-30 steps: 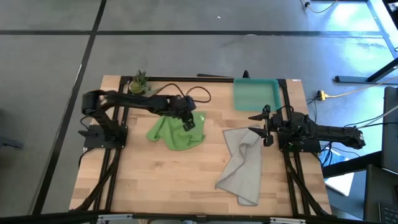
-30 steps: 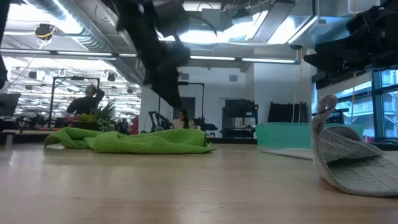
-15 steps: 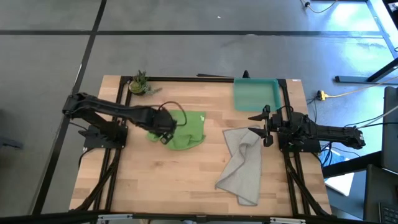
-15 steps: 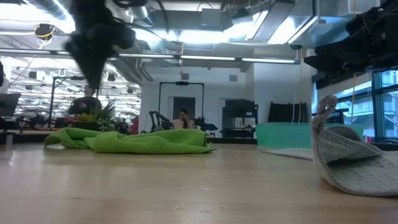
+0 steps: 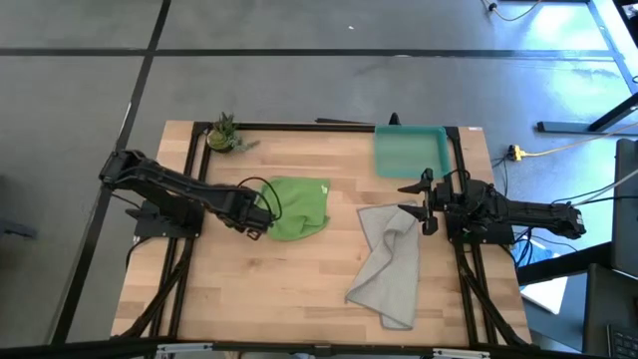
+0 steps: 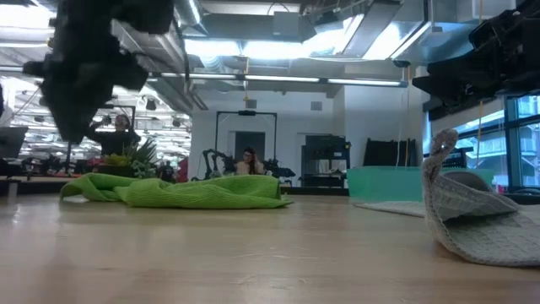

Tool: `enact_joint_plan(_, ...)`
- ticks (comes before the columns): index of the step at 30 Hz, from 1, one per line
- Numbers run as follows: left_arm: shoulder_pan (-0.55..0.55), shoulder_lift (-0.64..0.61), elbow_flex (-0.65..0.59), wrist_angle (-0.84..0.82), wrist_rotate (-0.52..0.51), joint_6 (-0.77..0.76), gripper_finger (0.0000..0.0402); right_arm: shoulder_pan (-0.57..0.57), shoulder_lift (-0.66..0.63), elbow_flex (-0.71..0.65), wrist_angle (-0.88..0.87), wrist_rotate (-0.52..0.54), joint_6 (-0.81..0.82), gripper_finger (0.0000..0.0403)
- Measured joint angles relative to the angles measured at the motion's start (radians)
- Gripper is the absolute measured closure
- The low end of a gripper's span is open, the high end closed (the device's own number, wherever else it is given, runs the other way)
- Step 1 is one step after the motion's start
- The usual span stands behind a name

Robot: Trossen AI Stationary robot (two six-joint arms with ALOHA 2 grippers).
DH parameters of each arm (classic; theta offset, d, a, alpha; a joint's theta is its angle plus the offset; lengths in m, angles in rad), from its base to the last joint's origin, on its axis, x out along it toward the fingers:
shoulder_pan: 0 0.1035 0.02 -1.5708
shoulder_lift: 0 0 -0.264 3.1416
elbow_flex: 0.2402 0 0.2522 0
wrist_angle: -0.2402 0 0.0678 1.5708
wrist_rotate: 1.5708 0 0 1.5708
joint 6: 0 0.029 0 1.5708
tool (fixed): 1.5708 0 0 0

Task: Roll microfiber towels into tight, uniform cylinder then place into a basket
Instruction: Fold the green microfiber cloth

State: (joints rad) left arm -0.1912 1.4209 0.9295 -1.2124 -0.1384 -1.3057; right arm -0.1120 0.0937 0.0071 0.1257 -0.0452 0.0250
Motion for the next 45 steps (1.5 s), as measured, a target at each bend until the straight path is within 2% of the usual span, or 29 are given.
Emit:
enact_joint_plan(13, 0.109, 0.000, -0.199, 0.210, -0.001, 0.119, 0.0317, 0.000, 0.000, 0.000, 0.000, 0.000, 0.000, 0.0171)
enact_joint_plan(21, 0.173, -0.001, -0.299, 0.422, 0.001, 0.249, 0.0317, 0.000, 0.000, 0.000, 0.001, 0.000, 0.000, 0.0171)
enact_joint_plan(30, 0.199, -0.004, -0.330, 0.427, 0.014, 0.297, 0.0322, 0.000, 0.000, 0.000, 0.001, 0.000, 0.022, 0.0171)
enact_joint_plan(36, 0.199, -0.003, -0.333, 0.420, 0.010, 0.339, 0.0389, 0.000, 0.000, 0.000, 0.007, 0.001, 0.022, 0.0171)
enact_joint_plan(39, 0.199, -0.003, -0.333, 0.420, 0.001, 0.345, 0.0394, 0.000, 0.000, 0.000, 0.026, 0.049, 0.036, 0.0171)
enact_joint_plan(45, 0.199, -0.002, -0.334, 0.417, -0.011, 0.351, 0.0399, 0.000, 0.000, 0.000, 0.075, 0.040, 0.022, 0.0171)
